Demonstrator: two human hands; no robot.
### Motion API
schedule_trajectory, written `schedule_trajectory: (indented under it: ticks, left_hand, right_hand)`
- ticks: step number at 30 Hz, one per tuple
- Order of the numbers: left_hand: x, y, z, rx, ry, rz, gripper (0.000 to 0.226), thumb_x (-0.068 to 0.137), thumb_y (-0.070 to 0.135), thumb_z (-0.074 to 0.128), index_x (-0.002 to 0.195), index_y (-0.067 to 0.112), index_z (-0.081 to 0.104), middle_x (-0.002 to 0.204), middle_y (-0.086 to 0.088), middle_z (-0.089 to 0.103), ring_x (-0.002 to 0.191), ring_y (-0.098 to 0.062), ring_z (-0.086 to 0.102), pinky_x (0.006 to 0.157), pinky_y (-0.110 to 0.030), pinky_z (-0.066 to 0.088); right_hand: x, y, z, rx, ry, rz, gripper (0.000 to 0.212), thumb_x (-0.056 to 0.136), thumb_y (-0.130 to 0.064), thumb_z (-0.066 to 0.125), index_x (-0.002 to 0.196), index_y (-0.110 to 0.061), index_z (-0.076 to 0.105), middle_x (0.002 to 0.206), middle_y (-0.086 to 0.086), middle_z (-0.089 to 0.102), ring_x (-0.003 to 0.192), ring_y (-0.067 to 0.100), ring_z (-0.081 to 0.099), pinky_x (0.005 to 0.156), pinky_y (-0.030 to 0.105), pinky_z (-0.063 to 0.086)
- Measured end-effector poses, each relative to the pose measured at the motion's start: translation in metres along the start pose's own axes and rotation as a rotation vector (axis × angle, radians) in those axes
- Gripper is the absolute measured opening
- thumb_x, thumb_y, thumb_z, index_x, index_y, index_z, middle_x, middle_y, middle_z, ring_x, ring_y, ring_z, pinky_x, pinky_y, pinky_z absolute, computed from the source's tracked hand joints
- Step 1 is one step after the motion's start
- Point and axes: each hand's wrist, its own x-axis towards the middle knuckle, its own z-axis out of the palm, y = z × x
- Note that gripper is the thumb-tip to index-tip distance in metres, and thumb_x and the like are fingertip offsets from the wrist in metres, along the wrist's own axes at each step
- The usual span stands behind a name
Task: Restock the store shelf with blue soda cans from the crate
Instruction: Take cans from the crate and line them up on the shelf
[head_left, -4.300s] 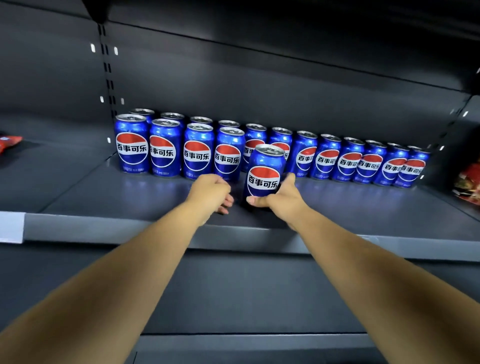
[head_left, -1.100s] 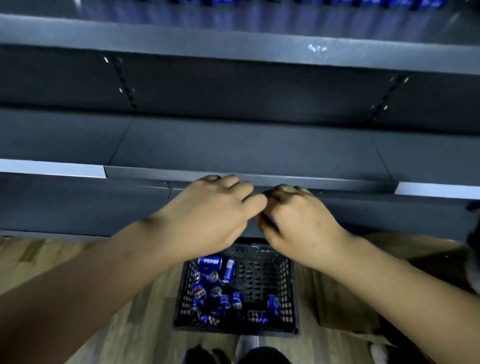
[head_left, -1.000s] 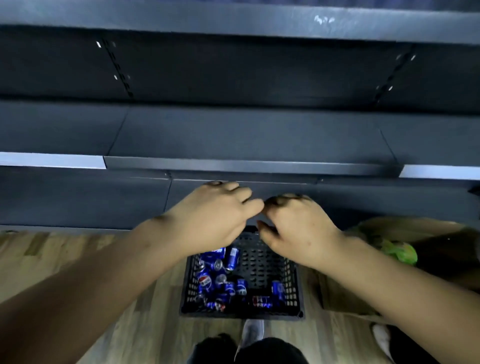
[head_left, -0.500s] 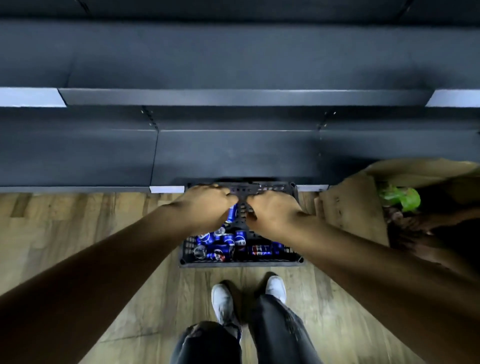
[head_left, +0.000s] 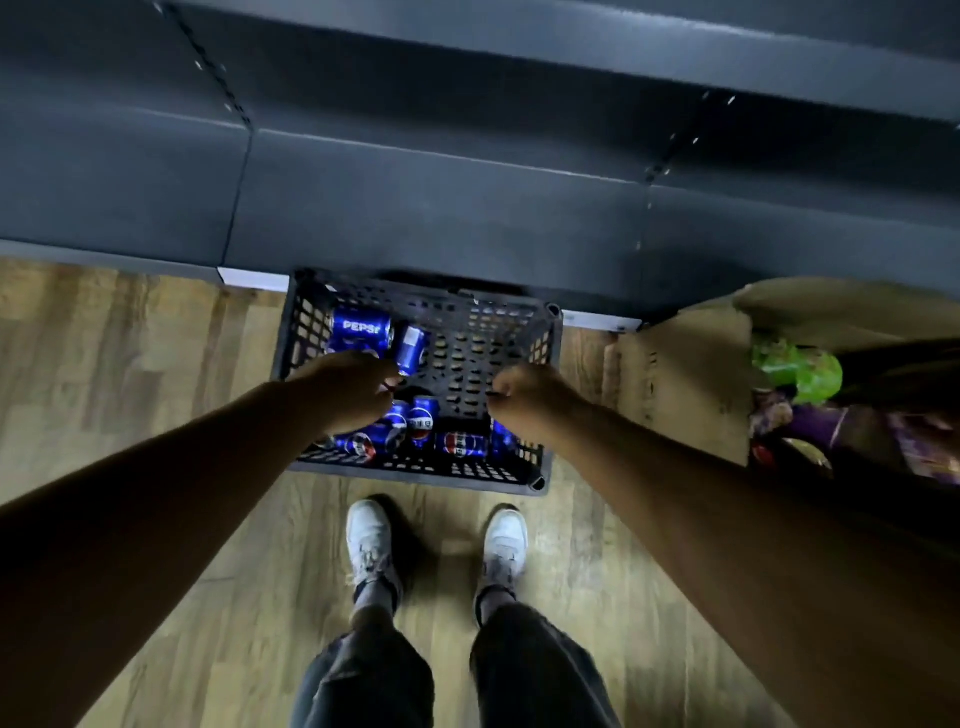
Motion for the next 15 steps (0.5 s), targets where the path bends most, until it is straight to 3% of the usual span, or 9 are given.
schedule_trajectory:
  ticks: [2,4,6,8,10,13,15]
  left_hand:
    - [0.023,0.0,0.013,-0.088,-0.047,-0.073,0.033,0.096,0.026,0.046,0.126,0.012,0.054,0.126,-0.014,0.057,0.11,-0.027,0.055,0.086,-0.029,0.043]
    - [0.046,0.002,0.027,-0.179,-0.033,-0.136,0.031,0.096,0.025,0.048,0.119,0.008,0.059,0.12,-0.017,0.06,0.107,-0.03,0.057,0.084,-0.028,0.043]
    - [0.062,0.003,0.042,-0.253,0.009,-0.165,0.027,0.096,0.023,0.05,0.112,0.005,0.063,0.114,-0.02,0.06,0.099,-0.032,0.059,0.075,-0.027,0.042]
    - [0.073,0.0,0.062,-0.324,0.02,-0.18,0.023,0.095,0.019,0.05,0.104,0.003,0.063,0.107,-0.019,0.059,0.089,-0.032,0.059,0.068,-0.026,0.04]
    - [0.083,-0.005,0.084,-0.351,0.007,-0.191,0.021,0.094,0.017,0.051,0.101,0.003,0.064,0.107,-0.02,0.064,0.092,-0.032,0.061,0.076,-0.03,0.047]
    - [0.093,-0.018,0.116,-0.368,-0.035,-0.222,0.025,0.093,0.02,0.052,0.107,0.004,0.065,0.109,-0.015,0.066,0.099,-0.03,0.061,0.082,-0.027,0.046]
    - [0.099,-0.032,0.139,-0.397,-0.059,-0.241,0.024,0.091,0.024,0.054,0.107,0.009,0.066,0.106,-0.009,0.067,0.099,-0.027,0.062,0.079,-0.023,0.042]
  right_hand:
    - [0.019,0.015,0.0,0.03,-0.04,0.04,0.03,0.09,-0.009,0.047,0.061,-0.011,0.039,0.062,0.007,0.041,0.054,0.015,0.04,0.046,0.022,0.028]
    - [0.039,0.031,0.001,0.17,-0.03,0.088,0.022,0.092,-0.006,0.046,0.069,-0.01,0.047,0.064,0.005,0.043,0.054,0.013,0.039,0.047,0.021,0.029]
    - [0.055,0.043,0.002,0.322,0.004,0.132,0.01,0.094,-0.008,0.047,0.096,-0.006,0.057,0.08,0.008,0.054,0.064,0.014,0.048,0.052,0.022,0.033]
    - [0.073,0.055,0.007,0.425,0.02,0.212,0.024,0.093,-0.007,0.05,0.114,0.004,0.056,0.1,0.018,0.061,0.087,0.023,0.06,0.054,0.023,0.032]
    - [0.088,0.065,0.015,0.442,0.042,0.273,0.033,0.091,-0.007,0.053,0.12,0.007,0.055,0.108,0.025,0.063,0.102,0.028,0.062,0.057,0.024,0.03]
    - [0.109,0.078,0.032,0.415,0.013,0.316,0.033,0.091,-0.01,0.052,0.12,0.005,0.056,0.118,0.026,0.061,0.11,0.033,0.06,0.073,0.03,0.045]
    - [0.119,0.085,0.046,0.397,-0.031,0.344,0.031,0.093,-0.009,0.049,0.121,0.004,0.054,0.126,0.024,0.057,0.115,0.034,0.056,0.095,0.041,0.047]
